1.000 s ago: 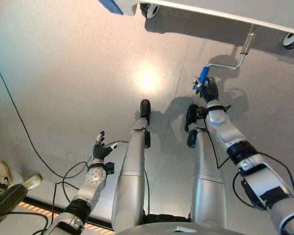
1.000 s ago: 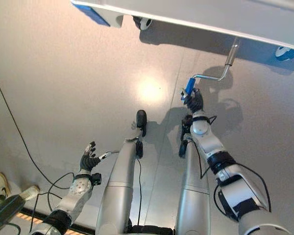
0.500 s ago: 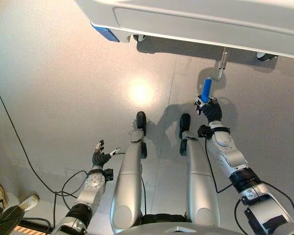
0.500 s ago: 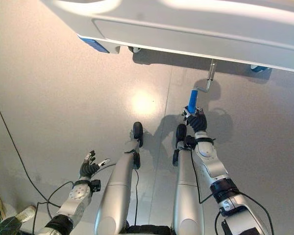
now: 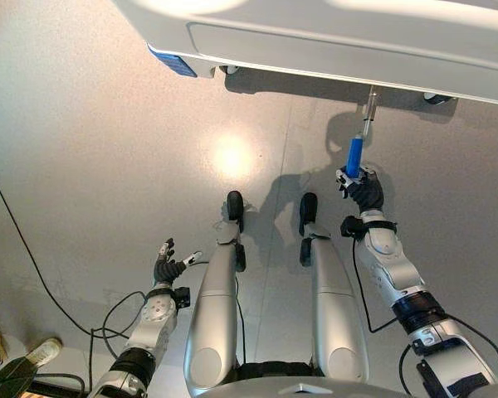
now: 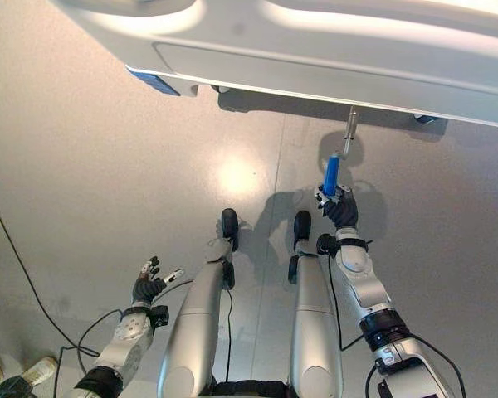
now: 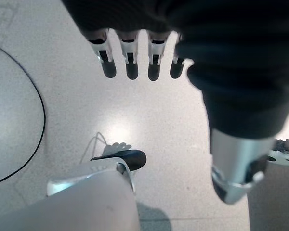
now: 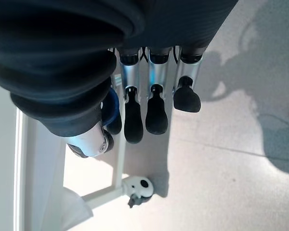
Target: Raise the hospital bed
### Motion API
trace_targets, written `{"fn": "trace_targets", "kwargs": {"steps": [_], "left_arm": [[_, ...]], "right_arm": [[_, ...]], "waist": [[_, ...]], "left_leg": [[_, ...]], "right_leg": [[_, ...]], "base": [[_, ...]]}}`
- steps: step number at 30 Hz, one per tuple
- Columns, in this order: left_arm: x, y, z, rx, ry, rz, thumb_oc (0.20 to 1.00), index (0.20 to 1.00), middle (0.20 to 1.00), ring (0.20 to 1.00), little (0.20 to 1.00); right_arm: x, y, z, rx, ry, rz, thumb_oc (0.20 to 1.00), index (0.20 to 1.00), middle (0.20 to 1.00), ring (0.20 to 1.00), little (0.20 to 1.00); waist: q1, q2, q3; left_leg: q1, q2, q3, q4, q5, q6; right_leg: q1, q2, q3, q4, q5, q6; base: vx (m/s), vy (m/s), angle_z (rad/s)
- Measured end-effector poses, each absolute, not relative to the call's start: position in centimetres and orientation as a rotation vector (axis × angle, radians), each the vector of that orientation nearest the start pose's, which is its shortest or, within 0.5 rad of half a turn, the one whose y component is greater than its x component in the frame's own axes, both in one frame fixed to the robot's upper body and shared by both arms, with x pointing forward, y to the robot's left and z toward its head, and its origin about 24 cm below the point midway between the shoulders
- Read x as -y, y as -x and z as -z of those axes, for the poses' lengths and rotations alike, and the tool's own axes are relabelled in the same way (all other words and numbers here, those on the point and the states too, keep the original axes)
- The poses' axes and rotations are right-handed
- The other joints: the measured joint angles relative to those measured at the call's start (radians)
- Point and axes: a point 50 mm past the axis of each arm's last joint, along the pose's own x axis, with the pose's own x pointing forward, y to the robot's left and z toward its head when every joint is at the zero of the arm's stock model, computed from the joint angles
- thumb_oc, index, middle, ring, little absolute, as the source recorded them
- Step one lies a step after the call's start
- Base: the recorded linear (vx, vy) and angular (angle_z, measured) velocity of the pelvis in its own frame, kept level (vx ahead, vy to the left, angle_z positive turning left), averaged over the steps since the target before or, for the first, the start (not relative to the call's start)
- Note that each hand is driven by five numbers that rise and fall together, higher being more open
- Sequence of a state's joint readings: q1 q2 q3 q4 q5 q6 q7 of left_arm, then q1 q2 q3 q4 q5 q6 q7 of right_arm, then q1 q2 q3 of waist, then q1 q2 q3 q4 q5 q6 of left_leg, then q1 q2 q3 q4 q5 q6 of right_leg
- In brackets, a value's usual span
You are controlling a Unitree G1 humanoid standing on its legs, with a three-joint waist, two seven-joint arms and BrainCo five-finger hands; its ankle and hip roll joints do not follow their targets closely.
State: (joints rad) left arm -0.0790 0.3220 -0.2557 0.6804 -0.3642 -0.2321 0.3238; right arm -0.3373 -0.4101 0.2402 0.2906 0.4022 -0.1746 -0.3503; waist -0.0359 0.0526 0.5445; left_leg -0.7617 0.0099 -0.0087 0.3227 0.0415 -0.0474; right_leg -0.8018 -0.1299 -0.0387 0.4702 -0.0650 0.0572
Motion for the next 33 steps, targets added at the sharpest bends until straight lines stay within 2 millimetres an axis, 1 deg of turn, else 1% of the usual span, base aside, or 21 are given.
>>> {"fn": "trace_targets", "kwargs": {"steps": [3,5,6,9,11,13,15,20,22,26,33], "left_arm": [[-22.0,-22.6,6.3,-0.4,-0.118,-0.292,1.0,1.0,1.0,1.0,1.0],[-22.1,-22.6,6.3,-0.4,-0.119,-0.293,1.0,1.0,1.0,1.0,1.0],[-22.1,-22.6,6.2,-0.396,-0.119,-0.293,1.0,1.0,1.0,1.0,1.0],[-22.1,-22.7,6.1,-0.391,-0.121,-0.294,1.0,1.0,1.0,1.0,1.0],[-22.4,-22.7,6.0,-0.39,-0.129,-0.301,1.0,1.0,1.0,1.0,1.0],[-22.4,-22.7,6.0,-0.387,-0.129,-0.302,1.0,1.0,1.0,1.0,1.0],[-22.4,-22.7,6.0,-0.393,-0.128,-0.303,1.0,1.0,1.0,1.0,1.0],[-22.7,-22.6,6.1,-0.403,-0.135,-0.314,1.0,1.0,1.0,1.0,1.0],[-22.9,-22.5,6.2,-0.408,-0.141,-0.32,1.0,1.0,1.0,1.0,1.0],[-23.1,-22.4,6.3,-0.421,-0.143,-0.329,1.0,1.0,1.0,1.0,1.0],[-23.2,-22.2,6.5,-0.436,-0.146,-0.336,1.0,1.0,1.0,1.0,1.0]], "right_arm": [[19.4,-31.6,-9.1,0.176,0.065,0.163,0.2,0.2,0.2,0.2,0.2],[20.0,-31.7,-9.3,0.179,0.099,0.168,0.2,0.2,0.2,0.2,0.2],[20.6,-31.6,-9.5,0.18,0.14,0.166,0.2,0.2,0.2,0.2,0.2],[21.2,-31.7,-9.8,0.178,0.191,0.162,0.2,0.2,0.2,0.2,0.2],[20.9,-31.9,-10.0,0.172,0.169,0.153,0.2,0.2,0.2,0.2,0.2],[20.5,-32.3,-9.9,0.141,0.109,0.129,0.2,0.2,0.2,0.2,0.2],[20.3,-32.5,-9.7,0.118,0.056,0.111,0.2,0.2,0.2,0.2,0.2],[20.3,-32.9,-10.0,0.082,0.025,0.073,0.2,0.2,0.2,0.2,0.2],[20.1,-33.1,-10.0,0.073,0.013,0.065,0.2,0.2,0.2,0.2,0.2],[19.6,-33.9,-10.4,0.06,0.01,0.045,0.2,0.2,0.2,0.2,0.2],[19.7,-34.3,-10.9,0.06,-0.017,0.05,0.2,0.2,0.2,0.2,0.2]], "waist": [[0.002,0.0,0.0],[0.007,-0.002,0.001],[0.019,-0.003,0.001],[0.024,-0.008,0.003],[0.022,-0.026,0.004],[0.022,-0.051,0.005],[0.021,-0.068,0.005],[0.019,-0.088,0.005],[0.013,-0.093,0.005],[-0.002,-0.094,0.005],[-0.003,-0.094,0.005]], "left_leg": [[-0.017,-0.001,-0.004,0.004,0.003,0.002],[-0.021,-0.005,-0.011,0.003,0.004,0.004],[-0.022,-0.008,-0.015,0.003,0.005,0.005],[-0.032,-0.012,-0.024,0.005,0.007,0.008],[-0.037,-0.013,-0.024,0.006,0.007,0.009],[-0.038,-0.013,-0.024,0.006,0.008,0.01],[-0.038,-0.014,-0.023,0.006,0.009,0.012],[-0.038,-0.014,-0.022,0.004,0.012,0.016],[-0.038,-0.014,-0.022,0.005,0.013,0.018],[-0.035,-0.012,-0.023,0.001,0.018,0.019],[-0.035,-0.013,-0.022,-0.024,0.042,0.022]], "right_leg": [[-0.012,-0.002,-0.006,0.002,0.001,0.001],[-0.011,-0.006,-0.013,0.001,0.0,0.001],[-0.011,-0.009,-0.016,-0.001,0.001,0.002],[-0.012,-0.013,-0.026,-0.004,0.002,0.005],[-0.016,-0.014,-0.025,-0.005,0.004,0.006],[-0.013,-0.013,-0.025,-0.014,0.007,0.009],[-0.012,-0.013,-0.025,-0.019,0.011,0.011],[-0.003,-0.012,-0.025,-0.041,0.028,0.014],[-0.001,-0.013,-0.025,-0.043,0.031,0.014],[0.013,-0.008,-0.026,-0.072,0.051,0.018],[0.016,-0.008,-0.026,-0.103,0.075,0.02]], "base": [[0.01,-0.02,0.07],[0.02,-0.015,0.08],[0.02,0.002,0.06],[0.03,-0.008,0.08],[0.04,-0.001,0.02],[0.05,0.004,-0.01],[0.02,0.008,-0.01],[0.03,0.006,-0.03],[0.0,0.0,0.0],[0.02,0.007,-0.02],[0.02,0.01,-0.01]]}}
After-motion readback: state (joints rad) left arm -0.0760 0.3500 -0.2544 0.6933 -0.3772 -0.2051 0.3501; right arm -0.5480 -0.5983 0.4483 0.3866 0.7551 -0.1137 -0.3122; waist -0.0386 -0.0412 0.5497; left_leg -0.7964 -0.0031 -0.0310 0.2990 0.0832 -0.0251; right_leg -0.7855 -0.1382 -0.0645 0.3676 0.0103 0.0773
